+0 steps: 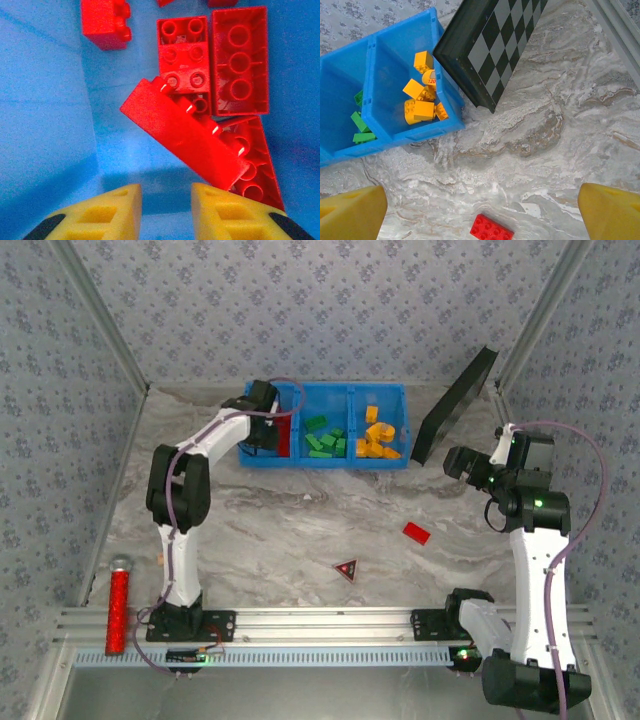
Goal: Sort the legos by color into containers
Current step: Place the lego in the container, then pick up the lego from the middle-right of the table.
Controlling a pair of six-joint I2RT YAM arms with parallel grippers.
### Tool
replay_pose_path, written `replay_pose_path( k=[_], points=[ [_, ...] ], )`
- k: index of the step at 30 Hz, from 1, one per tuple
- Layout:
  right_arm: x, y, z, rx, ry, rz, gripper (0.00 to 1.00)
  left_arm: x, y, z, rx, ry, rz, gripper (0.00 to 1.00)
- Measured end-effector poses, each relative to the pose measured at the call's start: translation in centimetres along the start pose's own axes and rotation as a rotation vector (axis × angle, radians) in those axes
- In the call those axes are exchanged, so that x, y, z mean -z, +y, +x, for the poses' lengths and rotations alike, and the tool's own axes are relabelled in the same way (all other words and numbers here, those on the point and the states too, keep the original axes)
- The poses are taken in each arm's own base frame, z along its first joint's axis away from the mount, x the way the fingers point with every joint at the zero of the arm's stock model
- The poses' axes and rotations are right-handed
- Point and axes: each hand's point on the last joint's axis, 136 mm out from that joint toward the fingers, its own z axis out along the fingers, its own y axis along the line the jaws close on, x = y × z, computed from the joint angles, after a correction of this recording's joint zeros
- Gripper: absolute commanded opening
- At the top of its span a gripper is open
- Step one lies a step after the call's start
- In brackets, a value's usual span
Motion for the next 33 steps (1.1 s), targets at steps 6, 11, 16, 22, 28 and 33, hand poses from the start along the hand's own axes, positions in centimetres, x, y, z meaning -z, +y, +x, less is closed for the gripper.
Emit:
replay_pose_path(
  k=[6,11,16,22,28,33],
  points=[
    [-0.1,0.0,0.1,0.0,0.003,0.001,1.0,2.6,-2.9,-0.9,-0.09,-0.039,0.013,0.41],
    [-0.1,0.0,0.1,0.0,0.002,0.001,1.0,9.4,-9.0,-2.1,-0.321,-0.171,0.094,0.49],
    [0.2,0.0,0.0,-0.004,-0.008,0.001,1.0,16.0,-19.0,1.6,-0.746,-0.312,0.282,0.56],
    [0.8,0.0,-0.1,-0.005,-0.027,-0.001,1.0,17.2,-27.2,9.8,-1.1,-0.344,0.54,0.68],
    [1.9,-0.5,-0.2,-0.017,-0.059,0.02,1.0,16.5,-32.2,12.4,-1.263,-0.39,0.662,0.69],
    [3.7,-1.0,-0.3,-0.065,-0.112,0.036,1.0,14.3,-37.7,15.1,-1.389,-0.398,0.739,0.71]
  ],
)
